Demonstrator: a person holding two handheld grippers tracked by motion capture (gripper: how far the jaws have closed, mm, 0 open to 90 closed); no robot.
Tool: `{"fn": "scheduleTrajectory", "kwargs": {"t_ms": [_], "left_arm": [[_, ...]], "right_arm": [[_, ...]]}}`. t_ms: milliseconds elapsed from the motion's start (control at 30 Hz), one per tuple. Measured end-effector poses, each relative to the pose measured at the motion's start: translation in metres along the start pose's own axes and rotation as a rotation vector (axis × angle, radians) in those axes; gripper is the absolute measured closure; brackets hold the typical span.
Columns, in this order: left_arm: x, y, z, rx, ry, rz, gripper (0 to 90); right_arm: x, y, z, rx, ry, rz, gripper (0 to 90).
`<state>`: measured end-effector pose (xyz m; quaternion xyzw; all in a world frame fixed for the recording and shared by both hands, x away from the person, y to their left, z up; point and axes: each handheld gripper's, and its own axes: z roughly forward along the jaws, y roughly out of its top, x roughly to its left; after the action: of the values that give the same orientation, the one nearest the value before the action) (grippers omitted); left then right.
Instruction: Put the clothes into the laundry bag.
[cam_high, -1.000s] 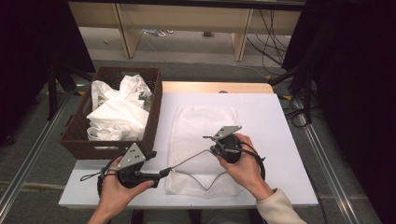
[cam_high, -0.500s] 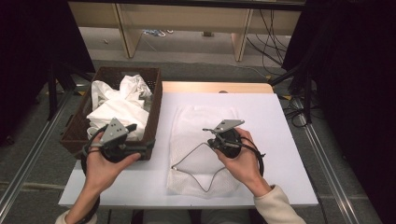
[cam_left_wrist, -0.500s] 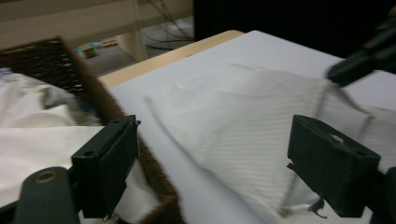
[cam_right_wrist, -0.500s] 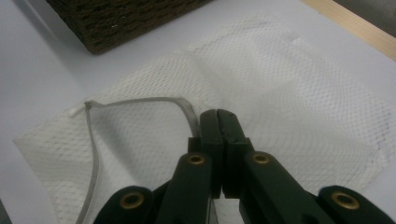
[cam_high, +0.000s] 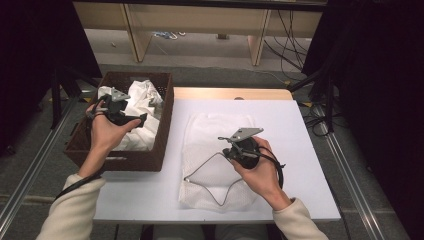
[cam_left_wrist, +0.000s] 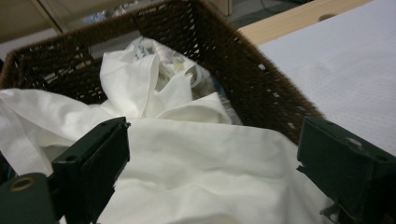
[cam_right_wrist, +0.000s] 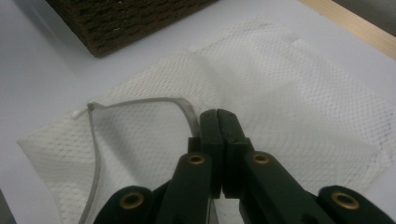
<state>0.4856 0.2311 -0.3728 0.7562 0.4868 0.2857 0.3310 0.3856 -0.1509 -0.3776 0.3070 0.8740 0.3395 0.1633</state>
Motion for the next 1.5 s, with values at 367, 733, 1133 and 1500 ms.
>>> {"fn": "scheduleTrajectory", "kwargs": {"t_ms": [367, 733, 1133, 1500], "left_arm": [[0.011, -0.013, 0.066, 0.229, 0.047, -0.081, 3.3], [0.009, -0.027, 0.096, 0.359, 0.067, -0.130, 0.0], [0.011, -0.032, 0.109, 0.379, 0.034, -0.133, 20.2], [0.005, -0.030, 0.106, 0.378, 0.000, -0.166, 56.7]], "right_arm": [[-0.001, -0.001, 0.001, -0.018, -0.007, 0.000, 90.0], [0.002, -0.001, -0.002, -0.002, -0.014, 0.025, 90.0], [-0.001, -0.002, -0.002, 0.023, 0.004, 0.034, 90.0], [-0.005, -0.004, 0.001, 0.021, 0.011, 0.015, 90.0]]}}
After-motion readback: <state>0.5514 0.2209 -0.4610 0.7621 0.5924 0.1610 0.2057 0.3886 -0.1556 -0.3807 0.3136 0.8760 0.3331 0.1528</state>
